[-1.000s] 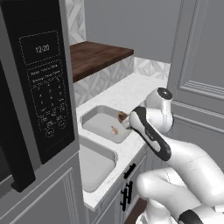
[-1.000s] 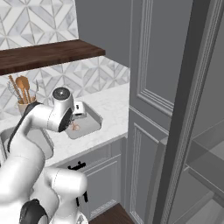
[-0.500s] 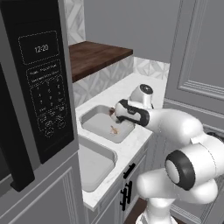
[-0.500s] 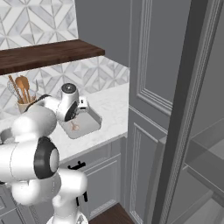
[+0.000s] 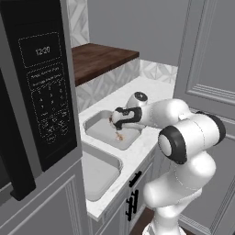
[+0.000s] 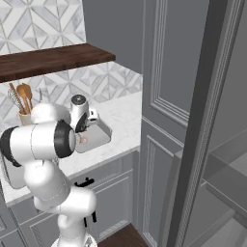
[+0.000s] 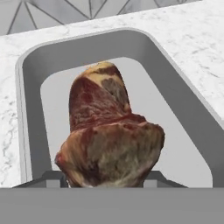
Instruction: Place one garlic and one steak in each tupperware on the nearby counter, to pack two identical lunches.
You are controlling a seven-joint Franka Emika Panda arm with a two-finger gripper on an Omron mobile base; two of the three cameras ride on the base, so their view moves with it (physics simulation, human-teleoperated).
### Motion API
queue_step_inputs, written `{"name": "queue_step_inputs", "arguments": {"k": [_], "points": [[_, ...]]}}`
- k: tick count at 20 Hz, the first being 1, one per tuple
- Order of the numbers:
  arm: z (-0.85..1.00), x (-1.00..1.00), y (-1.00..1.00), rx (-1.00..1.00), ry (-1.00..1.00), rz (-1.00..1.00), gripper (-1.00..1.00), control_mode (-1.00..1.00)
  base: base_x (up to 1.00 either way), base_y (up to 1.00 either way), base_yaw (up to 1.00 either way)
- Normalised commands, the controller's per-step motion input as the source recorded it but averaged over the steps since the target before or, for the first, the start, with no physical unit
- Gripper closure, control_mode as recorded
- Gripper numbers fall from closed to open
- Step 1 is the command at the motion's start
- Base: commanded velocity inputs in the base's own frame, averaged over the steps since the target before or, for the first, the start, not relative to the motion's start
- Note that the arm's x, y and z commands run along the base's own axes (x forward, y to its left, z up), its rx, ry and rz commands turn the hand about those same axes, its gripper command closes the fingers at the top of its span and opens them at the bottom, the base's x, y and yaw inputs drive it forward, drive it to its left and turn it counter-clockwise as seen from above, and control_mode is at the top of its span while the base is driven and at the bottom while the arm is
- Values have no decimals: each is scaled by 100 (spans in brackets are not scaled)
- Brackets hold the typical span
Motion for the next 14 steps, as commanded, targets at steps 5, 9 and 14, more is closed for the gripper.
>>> {"name": "queue_step_inputs", "arguments": {"k": [5,9,14], "points": [[-20,51,18,0,1,0,100,-100,0,0,0],[-34,44,6,-1,3,0,100,-100,0,0,0],[-35,49,9,-2,1,0,100,-100,0,0,0]]}}
